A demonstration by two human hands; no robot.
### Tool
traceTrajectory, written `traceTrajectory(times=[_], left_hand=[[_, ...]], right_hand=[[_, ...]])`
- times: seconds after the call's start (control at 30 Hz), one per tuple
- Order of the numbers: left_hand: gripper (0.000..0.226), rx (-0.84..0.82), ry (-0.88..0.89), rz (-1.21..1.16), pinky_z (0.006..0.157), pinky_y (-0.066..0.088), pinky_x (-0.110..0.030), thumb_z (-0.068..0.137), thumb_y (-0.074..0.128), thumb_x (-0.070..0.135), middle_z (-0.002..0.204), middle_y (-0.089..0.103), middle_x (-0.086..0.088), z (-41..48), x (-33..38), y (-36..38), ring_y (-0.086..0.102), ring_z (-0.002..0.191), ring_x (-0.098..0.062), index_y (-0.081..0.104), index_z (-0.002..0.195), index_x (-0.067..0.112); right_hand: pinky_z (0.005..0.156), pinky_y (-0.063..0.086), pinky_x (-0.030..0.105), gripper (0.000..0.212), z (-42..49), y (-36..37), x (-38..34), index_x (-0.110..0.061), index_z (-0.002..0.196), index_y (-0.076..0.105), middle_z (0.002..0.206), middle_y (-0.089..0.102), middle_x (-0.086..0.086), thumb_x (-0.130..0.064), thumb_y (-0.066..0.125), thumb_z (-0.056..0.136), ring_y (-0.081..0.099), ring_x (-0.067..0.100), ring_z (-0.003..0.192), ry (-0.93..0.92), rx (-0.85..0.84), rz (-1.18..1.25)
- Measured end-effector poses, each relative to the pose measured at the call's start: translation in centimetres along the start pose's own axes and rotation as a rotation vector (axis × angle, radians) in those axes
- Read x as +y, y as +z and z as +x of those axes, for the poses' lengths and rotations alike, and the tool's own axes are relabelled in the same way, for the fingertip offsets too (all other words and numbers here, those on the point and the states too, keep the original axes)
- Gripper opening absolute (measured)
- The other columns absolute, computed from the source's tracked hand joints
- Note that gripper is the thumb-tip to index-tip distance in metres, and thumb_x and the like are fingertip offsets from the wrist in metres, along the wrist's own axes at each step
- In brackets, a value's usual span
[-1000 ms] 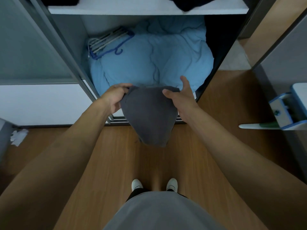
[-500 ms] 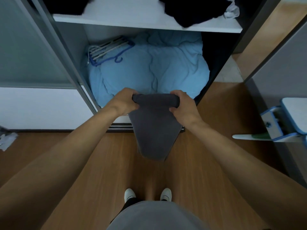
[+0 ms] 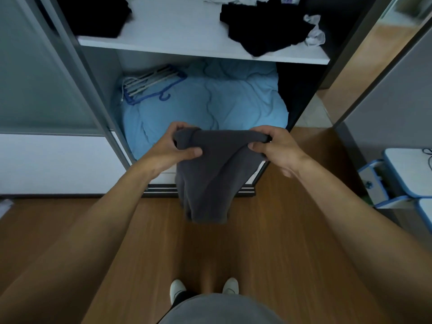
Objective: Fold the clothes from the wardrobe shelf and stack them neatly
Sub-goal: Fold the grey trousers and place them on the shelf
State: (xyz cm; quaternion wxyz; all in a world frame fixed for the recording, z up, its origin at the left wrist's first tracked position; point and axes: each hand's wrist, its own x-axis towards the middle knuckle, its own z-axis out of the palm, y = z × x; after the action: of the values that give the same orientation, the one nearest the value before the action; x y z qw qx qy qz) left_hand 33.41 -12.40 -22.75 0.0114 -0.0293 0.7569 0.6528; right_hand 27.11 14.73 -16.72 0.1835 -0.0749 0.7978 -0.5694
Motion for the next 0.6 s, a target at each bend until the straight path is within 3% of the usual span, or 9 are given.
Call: traceTrajectory(times=[0.07, 0.13, 0.2, 0.27, 0.37, 0.43, 0.5, 0.53, 0.6], left_hand=[[0.079, -0.069, -0.090, 0.005, 0.080, 0.049, -0.008, 0.069, 0.088, 0.009, 0.121, 0.060, 0.023, 0.0, -1.0, 1.2, 0.059, 0.102, 0.015, 0.049, 0.132, 0.035], [0.055, 0.005, -0.146, 0.071, 0.066, 0.046, -0.002, 0.069, 0.088, 0.019, 0.092, 0.068, 0.031, 0.3, -1.3, 2.4, 0.062, 0.083, 0.017, 0.059, 0.111, 0.040], [0.032, 0.118, -0.137, 0.126, 0.055, 0.044, -0.001, 0.078, 0.084, 0.027, 0.077, 0.065, 0.029, 0.7, -1.1, 2.9, 0.061, 0.069, 0.018, 0.060, 0.093, 0.041], [0.026, 0.150, -0.087, 0.084, 0.056, 0.044, -0.001, 0.084, 0.078, 0.025, 0.082, 0.065, 0.027, 0.9, -1.2, 2.8, 0.061, 0.069, 0.020, 0.061, 0.098, 0.039], [0.025, 0.092, -0.052, 0.028, 0.064, 0.044, 0.000, 0.088, 0.074, 0.018, 0.080, 0.070, 0.031, 0.8, -1.1, 3.0, 0.062, 0.077, 0.020, 0.063, 0.101, 0.036], [0.025, 0.057, -0.058, 0.011, 0.066, 0.045, -0.001, 0.087, 0.075, 0.016, 0.083, 0.070, 0.028, 0.6, -0.7, 3.3, 0.063, 0.078, 0.019, 0.064, 0.103, 0.030], [0.028, 0.050, -0.077, -0.088, 0.078, 0.051, -0.010, 0.080, 0.077, 0.020, 0.095, 0.075, 0.014, 0.5, -0.7, 3.1, 0.068, 0.091, 0.006, 0.068, 0.107, 0.024], [0.028, 0.044, -0.102, -0.174, 0.084, 0.053, -0.018, 0.078, 0.076, 0.022, 0.102, 0.076, 0.004, 0.4, -0.5, 3.0, 0.070, 0.099, -0.005, 0.072, 0.106, 0.023], [0.022, 0.037, -0.136, -0.320, 0.083, 0.056, -0.027, 0.076, 0.074, 0.021, 0.105, 0.076, -0.005, 0.3, 0.4, 2.8, 0.071, 0.102, -0.017, 0.078, 0.097, 0.022]], right_hand=[[0.069, 0.057, 0.020, 0.031, -0.1, 0.5, -0.6, -0.018, 0.107, 0.070, 0.096, 0.073, 0.001, 0.006, 0.065, 0.089, 0.072, 0.009, 0.084, -0.004, -0.058, 0.135], [0.075, 0.060, 0.023, 0.031, -0.1, 0.8, -0.8, -0.020, 0.108, 0.070, 0.100, 0.073, 0.001, 0.005, 0.065, 0.090, 0.072, 0.007, 0.087, -0.032, -0.108, 0.107], [0.077, 0.056, 0.014, 0.033, 0.0, 0.2, -1.0, -0.023, 0.114, 0.066, 0.104, 0.070, -0.006, -0.002, 0.069, 0.089, 0.068, 0.000, 0.089, -0.077, -0.158, -0.126], [0.075, 0.048, 0.003, 0.038, 0.2, -1.0, -0.9, -0.022, 0.123, 0.062, 0.106, 0.064, -0.012, -0.009, 0.072, 0.088, 0.062, -0.001, 0.095, -0.074, -0.204, -0.420], [0.086, 0.052, 0.019, 0.035, 0.3, -2.6, 0.2, -0.014, 0.120, 0.065, 0.109, 0.065, -0.002, -0.010, 0.073, 0.087, 0.060, 0.014, 0.101, 0.016, -0.229, -0.758], [0.073, 0.047, 0.010, 0.021, 0.1, -3.0, 1.0, -0.012, 0.107, 0.071, 0.100, 0.064, -0.001, -0.010, 0.072, 0.086, 0.058, 0.012, 0.090, -0.054, -0.228, -0.830], [0.067, 0.041, 0.010, 0.007, -0.1, -3.5, 1.8, -0.013, 0.092, 0.073, 0.097, 0.062, 0.000, -0.015, 0.071, 0.085, 0.056, 0.009, 0.085, -0.108, -0.247, -0.699], [0.074, 0.042, 0.012, 0.008, -0.2, -3.7, 2.3, -0.018, 0.093, 0.074, 0.101, 0.064, -0.002, -0.018, 0.070, 0.086, 0.058, 0.008, 0.090, -0.073, -0.226, -0.548], [0.090, 0.049, 0.018, 0.019, -0.2, -3.9, 2.9, -0.021, 0.105, 0.073, 0.110, 0.072, -0.004, -0.021, 0.065, 0.089, 0.065, 0.008, 0.103, 0.002, -0.142, -0.142]])
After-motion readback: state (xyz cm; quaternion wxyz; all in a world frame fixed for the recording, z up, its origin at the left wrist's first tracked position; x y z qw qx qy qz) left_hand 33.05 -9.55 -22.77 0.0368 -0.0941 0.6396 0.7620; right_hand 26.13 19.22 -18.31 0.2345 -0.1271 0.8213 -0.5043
